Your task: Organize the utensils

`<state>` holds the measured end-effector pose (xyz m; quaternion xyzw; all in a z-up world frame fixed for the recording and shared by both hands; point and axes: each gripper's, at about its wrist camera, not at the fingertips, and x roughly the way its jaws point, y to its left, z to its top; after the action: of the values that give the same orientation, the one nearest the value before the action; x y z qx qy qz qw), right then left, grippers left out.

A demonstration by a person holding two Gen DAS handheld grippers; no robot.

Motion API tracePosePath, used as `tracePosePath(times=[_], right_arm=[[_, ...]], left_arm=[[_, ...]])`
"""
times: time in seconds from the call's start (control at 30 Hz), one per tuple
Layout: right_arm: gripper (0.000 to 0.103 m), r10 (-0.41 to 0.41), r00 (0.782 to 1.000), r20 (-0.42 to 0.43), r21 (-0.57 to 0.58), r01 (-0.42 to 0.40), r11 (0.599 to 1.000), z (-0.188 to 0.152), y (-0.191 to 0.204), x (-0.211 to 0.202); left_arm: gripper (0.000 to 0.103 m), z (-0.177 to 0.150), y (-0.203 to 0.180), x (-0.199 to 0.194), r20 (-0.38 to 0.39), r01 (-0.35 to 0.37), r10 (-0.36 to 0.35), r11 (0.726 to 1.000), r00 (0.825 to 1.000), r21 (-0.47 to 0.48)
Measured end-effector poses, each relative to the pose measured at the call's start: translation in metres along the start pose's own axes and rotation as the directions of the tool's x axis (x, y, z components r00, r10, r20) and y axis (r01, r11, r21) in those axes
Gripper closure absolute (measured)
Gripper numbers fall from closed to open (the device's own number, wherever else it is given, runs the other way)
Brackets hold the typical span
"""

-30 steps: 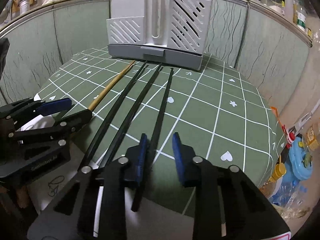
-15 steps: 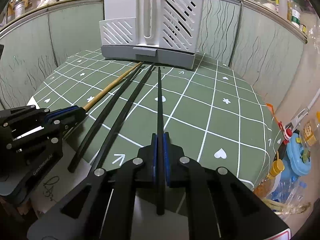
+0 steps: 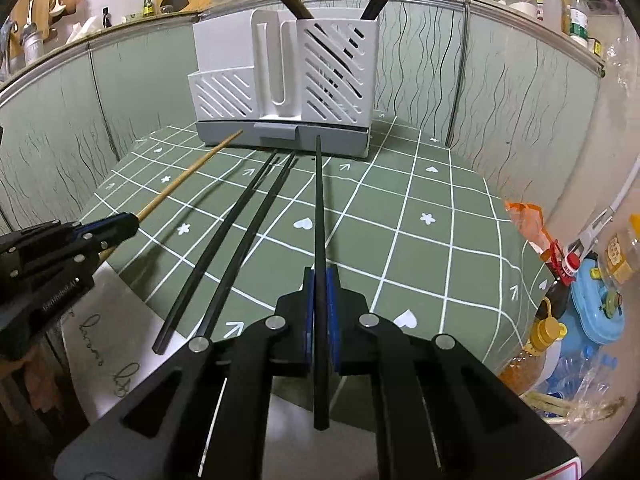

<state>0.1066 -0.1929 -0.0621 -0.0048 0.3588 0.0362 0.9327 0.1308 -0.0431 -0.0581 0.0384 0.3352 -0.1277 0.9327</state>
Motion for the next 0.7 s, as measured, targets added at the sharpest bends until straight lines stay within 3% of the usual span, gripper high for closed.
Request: tracePosePath(times=[0.7], right_arm=[[0.097, 0.027, 0.998, 0.053, 0.026, -0.029, 0.999, 0.025, -0.012, -0.032]], left_arm=[[0.095, 0.026, 0.019, -0.03, 0.022, 0.036, -0.035, 0.999, 0.999, -0.022]])
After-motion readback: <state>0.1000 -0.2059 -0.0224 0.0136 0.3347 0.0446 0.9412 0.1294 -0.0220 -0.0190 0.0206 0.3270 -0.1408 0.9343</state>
